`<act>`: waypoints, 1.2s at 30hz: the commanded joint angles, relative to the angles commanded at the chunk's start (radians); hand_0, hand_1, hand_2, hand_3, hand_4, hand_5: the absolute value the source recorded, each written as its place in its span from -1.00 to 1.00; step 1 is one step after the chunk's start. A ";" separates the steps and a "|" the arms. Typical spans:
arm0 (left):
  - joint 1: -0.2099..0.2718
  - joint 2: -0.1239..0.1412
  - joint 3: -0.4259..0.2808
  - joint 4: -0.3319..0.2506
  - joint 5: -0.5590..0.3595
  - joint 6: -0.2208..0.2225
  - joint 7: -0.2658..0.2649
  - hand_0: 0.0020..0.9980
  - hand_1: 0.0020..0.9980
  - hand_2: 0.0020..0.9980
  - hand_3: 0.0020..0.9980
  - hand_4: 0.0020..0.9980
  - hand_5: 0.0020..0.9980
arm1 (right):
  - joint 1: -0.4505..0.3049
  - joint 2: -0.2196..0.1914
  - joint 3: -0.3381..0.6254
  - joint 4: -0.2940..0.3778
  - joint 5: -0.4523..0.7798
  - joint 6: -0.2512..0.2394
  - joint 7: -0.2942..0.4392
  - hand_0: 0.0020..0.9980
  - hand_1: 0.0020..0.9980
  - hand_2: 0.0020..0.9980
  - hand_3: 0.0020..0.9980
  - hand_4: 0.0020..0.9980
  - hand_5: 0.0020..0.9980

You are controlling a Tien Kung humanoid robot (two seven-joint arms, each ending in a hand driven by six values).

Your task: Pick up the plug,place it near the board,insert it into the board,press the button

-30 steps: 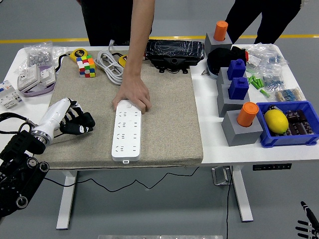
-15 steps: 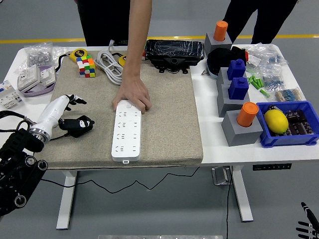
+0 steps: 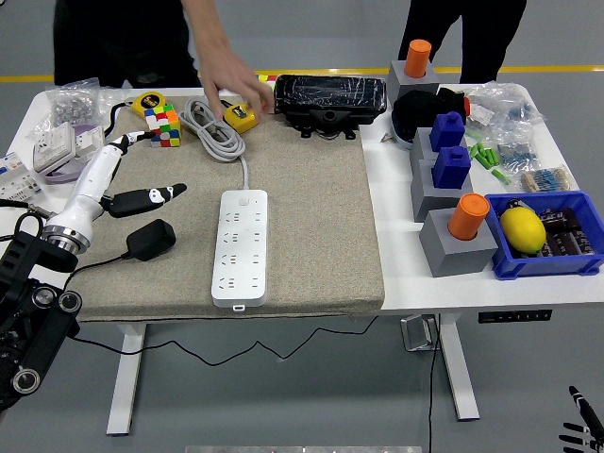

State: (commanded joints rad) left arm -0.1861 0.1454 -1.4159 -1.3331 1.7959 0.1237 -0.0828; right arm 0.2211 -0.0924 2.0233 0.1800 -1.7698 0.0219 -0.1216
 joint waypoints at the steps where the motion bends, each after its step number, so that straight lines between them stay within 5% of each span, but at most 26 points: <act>1: 0.016 -0.020 -0.011 -0.019 -0.035 0.004 -0.018 1.00 1.00 1.00 0.99 1.00 0.87 | -0.003 0.003 0.004 0.000 -0.004 0.000 0.000 0.71 0.50 0.41 0.52 1.00 1.00; 6: 0.064 -0.074 -0.024 -0.086 -0.206 0.014 -0.094 1.00 1.00 1.00 0.99 1.00 0.87 | -0.010 0.015 0.014 0.000 -0.014 0.001 0.000 0.71 0.50 0.41 0.52 1.00 1.00; 7: 0.067 -0.076 -0.023 -0.091 -0.233 0.014 -0.103 1.00 1.00 1.00 1.00 1.00 1.00 | -0.011 0.016 0.015 0.000 -0.015 0.002 0.001 0.71 0.50 0.41 0.52 1.00 1.00; 23: 0.095 -0.090 -0.023 -0.108 -0.666 -0.082 -0.198 0.99 1.00 1.00 0.99 1.00 1.00 | -0.014 0.036 0.036 0.000 -0.017 0.000 0.007 0.71 0.50 0.42 0.53 1.00 1.00; 36: 0.097 -0.090 -0.027 -0.101 -0.686 -0.081 -0.175 0.91 0.97 0.95 0.97 1.00 1.00 | -0.009 0.036 0.043 0.000 -0.018 -0.006 0.014 0.68 0.55 0.47 0.54 1.00 1.00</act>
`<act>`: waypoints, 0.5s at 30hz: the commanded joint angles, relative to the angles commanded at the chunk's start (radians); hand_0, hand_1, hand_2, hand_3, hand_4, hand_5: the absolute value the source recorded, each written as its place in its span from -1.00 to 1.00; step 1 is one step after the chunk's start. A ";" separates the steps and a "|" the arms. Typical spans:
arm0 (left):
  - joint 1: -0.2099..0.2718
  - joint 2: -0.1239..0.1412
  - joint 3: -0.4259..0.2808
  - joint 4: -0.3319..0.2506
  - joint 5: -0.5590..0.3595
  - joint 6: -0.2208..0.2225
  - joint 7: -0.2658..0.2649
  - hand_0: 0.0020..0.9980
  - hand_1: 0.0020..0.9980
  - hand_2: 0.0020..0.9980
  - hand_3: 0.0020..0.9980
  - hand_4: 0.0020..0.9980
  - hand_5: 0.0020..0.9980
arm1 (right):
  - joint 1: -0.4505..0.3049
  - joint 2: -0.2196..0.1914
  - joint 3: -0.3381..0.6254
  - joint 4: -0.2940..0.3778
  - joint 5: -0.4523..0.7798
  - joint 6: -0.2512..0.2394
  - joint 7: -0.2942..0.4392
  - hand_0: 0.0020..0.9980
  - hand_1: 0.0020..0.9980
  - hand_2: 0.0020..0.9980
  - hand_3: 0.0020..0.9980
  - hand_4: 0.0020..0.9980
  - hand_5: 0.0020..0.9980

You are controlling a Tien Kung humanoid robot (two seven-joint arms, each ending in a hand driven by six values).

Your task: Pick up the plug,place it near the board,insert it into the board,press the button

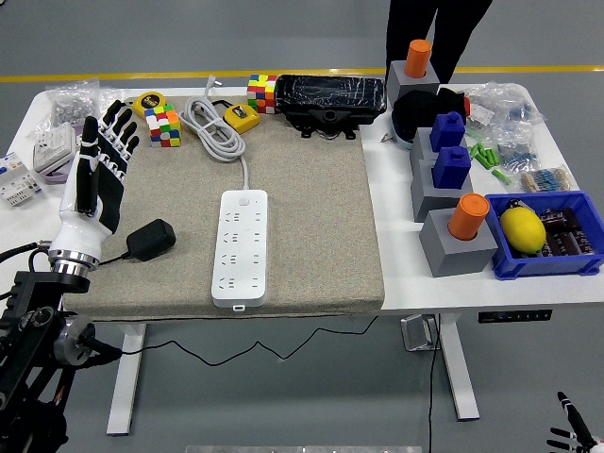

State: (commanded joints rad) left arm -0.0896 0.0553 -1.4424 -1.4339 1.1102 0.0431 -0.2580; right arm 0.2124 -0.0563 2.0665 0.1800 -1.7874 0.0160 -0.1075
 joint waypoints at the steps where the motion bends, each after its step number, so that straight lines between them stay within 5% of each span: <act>1: 0.000 0.000 0.000 -0.001 0.003 0.003 0.001 0.89 0.96 0.94 0.96 1.00 1.00 | 0.000 0.000 0.001 0.000 -0.002 0.000 -0.001 0.66 0.55 0.47 0.55 1.00 1.00; 15: 0.004 0.000 0.004 -0.008 0.031 0.027 0.012 0.88 0.93 0.93 0.96 1.00 1.00 | 0.004 0.001 -0.018 0.000 0.005 0.004 -0.006 0.65 0.55 0.47 0.55 1.00 1.00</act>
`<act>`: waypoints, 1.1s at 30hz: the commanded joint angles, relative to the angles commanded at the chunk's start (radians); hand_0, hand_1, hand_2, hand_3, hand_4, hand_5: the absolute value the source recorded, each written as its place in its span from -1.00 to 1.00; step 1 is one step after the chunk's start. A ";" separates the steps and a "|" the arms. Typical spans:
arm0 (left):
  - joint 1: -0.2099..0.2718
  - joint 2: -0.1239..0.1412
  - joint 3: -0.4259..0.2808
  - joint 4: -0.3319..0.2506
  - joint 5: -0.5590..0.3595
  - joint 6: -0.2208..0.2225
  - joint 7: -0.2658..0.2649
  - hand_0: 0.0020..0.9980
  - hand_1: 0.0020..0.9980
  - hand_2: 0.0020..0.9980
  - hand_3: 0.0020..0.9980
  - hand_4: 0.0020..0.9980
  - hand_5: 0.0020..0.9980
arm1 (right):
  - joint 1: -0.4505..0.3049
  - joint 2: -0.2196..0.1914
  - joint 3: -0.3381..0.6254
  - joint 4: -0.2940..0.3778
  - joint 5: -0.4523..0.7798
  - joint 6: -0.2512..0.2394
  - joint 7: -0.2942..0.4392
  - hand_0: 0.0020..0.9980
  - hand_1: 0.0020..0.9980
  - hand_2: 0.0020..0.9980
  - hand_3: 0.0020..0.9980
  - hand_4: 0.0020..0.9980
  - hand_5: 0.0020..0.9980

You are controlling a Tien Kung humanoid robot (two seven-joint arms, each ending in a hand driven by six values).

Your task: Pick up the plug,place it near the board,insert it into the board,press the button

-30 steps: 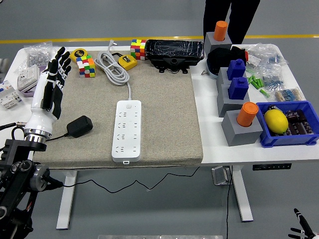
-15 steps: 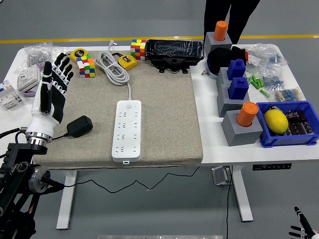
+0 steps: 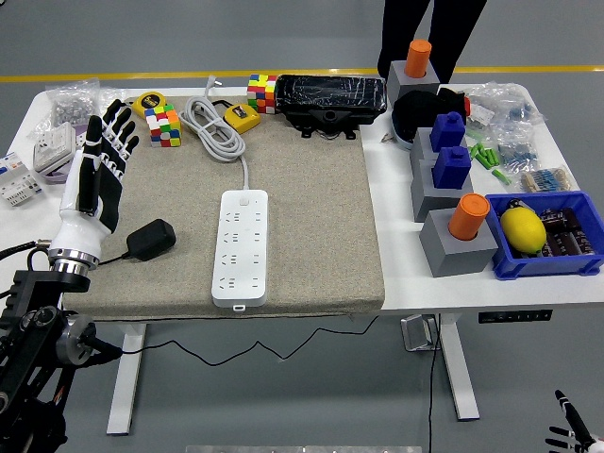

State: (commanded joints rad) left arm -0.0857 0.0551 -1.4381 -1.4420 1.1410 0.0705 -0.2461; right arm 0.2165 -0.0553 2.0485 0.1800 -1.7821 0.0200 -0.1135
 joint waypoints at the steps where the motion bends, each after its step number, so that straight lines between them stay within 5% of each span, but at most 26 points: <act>1: 0.000 -0.001 0.001 -0.001 0.002 0.001 0.000 0.88 0.93 0.93 0.96 1.00 1.00 | 0.000 0.000 0.000 0.000 0.000 0.000 0.000 0.65 0.55 0.47 0.55 1.00 1.00; 33: -0.003 -0.002 0.010 -0.002 0.056 0.014 0.017 0.85 0.89 0.89 0.89 1.00 1.00 | 0.003 -0.001 -0.001 0.000 -0.003 0.000 -0.003 0.66 0.52 0.45 0.54 1.00 1.00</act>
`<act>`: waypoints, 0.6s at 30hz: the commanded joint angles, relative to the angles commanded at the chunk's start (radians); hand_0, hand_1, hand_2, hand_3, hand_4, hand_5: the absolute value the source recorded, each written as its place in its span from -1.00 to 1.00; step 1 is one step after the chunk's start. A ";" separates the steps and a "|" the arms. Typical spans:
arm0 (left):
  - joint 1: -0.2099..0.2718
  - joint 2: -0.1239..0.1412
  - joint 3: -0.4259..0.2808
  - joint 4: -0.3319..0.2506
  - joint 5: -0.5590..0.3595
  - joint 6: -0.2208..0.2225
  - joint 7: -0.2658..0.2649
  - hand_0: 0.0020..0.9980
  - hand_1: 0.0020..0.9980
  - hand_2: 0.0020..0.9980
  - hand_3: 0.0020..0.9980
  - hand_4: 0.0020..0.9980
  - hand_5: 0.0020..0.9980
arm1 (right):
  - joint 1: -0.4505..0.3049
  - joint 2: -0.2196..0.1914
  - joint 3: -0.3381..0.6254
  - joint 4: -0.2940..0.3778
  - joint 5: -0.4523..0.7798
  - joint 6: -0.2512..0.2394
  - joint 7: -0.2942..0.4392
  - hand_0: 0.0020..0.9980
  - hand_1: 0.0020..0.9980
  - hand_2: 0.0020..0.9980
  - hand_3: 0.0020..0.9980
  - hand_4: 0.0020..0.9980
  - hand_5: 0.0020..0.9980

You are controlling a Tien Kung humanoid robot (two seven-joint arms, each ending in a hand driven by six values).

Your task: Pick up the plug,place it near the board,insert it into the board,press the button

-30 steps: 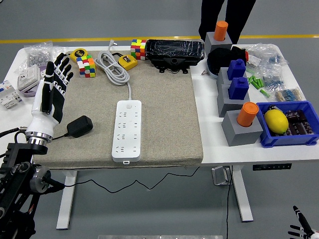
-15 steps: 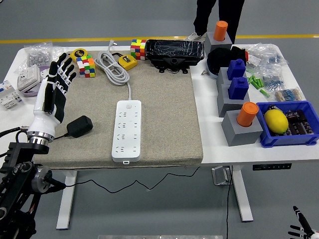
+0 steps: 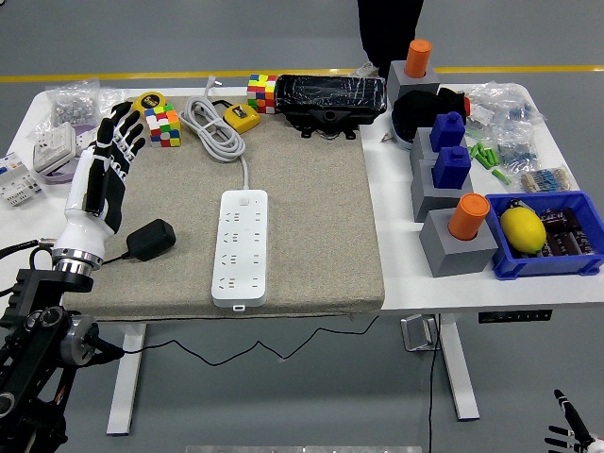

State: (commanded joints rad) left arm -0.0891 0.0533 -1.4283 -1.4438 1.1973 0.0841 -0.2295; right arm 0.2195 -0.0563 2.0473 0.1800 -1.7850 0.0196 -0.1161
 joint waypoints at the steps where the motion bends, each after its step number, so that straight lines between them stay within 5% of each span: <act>1: 0.000 0.000 0.001 0.000 0.001 0.001 0.001 0.85 0.89 0.88 0.87 1.00 1.00 | -0.001 0.000 0.000 0.000 0.000 0.000 0.000 0.66 0.52 0.45 0.54 1.00 1.00; 18: 0.000 -0.001 0.007 -0.001 0.011 0.008 0.009 0.84 0.87 0.87 0.87 1.00 1.00 | 0.000 0.001 0.000 0.000 -0.001 -0.001 0.000 0.67 0.52 0.45 0.54 1.00 1.00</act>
State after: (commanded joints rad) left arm -0.0893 0.0524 -1.4216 -1.4450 1.2083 0.0920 -0.2209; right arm 0.2198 -0.0553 2.0477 0.1800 -1.7863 0.0189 -0.1165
